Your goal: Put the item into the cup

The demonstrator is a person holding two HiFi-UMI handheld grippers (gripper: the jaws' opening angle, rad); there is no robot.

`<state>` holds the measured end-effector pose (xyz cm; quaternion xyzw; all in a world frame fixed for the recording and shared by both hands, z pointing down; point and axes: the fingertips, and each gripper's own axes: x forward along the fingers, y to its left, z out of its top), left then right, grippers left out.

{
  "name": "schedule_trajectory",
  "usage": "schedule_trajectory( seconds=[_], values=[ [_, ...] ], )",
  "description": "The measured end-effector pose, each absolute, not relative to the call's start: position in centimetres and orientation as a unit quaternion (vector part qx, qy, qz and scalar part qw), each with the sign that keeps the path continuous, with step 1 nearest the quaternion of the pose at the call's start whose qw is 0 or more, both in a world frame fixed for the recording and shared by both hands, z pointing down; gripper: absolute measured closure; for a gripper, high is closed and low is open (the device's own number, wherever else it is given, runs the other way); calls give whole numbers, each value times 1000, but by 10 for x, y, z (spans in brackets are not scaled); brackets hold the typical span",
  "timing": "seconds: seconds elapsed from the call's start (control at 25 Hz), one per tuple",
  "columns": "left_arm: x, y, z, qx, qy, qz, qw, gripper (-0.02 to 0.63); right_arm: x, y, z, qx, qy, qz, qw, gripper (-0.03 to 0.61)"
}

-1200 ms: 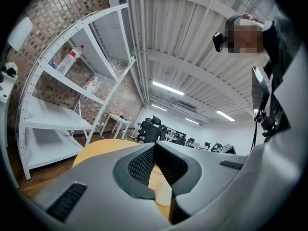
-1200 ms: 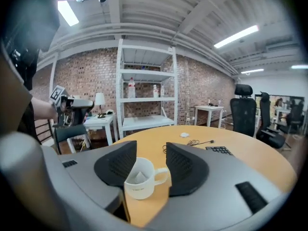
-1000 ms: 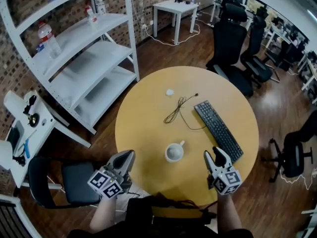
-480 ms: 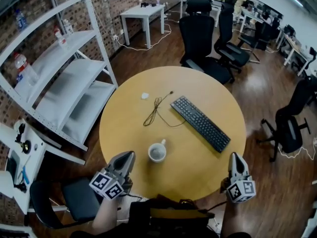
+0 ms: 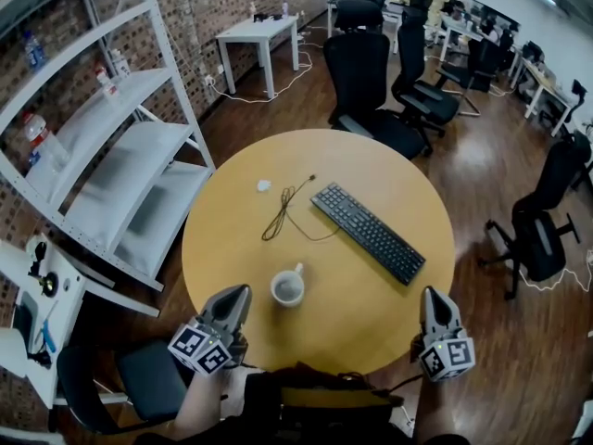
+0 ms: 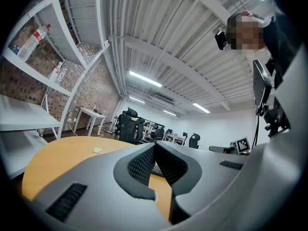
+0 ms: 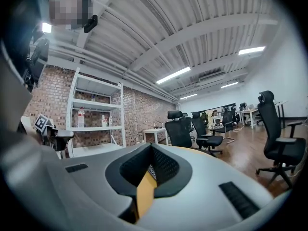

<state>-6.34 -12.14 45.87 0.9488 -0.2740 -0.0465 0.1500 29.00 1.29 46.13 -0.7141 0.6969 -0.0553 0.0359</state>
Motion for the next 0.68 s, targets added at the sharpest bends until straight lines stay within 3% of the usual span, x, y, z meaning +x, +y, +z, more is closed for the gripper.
schedule_trajectory(
  seconds=[0.68],
  values=[
    [-89,-123,459,935,-321,-57,139,614,289,1,459,-699,713,-46,35,571]
  ],
)
